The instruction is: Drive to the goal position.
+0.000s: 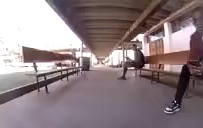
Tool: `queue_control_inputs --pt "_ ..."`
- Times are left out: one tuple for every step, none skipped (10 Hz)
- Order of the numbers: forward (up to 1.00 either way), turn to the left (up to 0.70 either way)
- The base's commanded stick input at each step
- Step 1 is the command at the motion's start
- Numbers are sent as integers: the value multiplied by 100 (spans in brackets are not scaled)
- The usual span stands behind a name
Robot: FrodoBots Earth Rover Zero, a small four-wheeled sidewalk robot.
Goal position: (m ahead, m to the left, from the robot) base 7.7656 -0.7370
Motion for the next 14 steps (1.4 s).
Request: queue_control_inputs --pt "70 3" --pt "70 3" --pt "70 3" --pt "70 3" --pt "70 3" --pt "70 3" --pt "70 3" --pt "70 3" --pt "70 3" --pt "70 3" --pt "70 3" --pt "70 3" --pt "70 5" --pt "70 7"
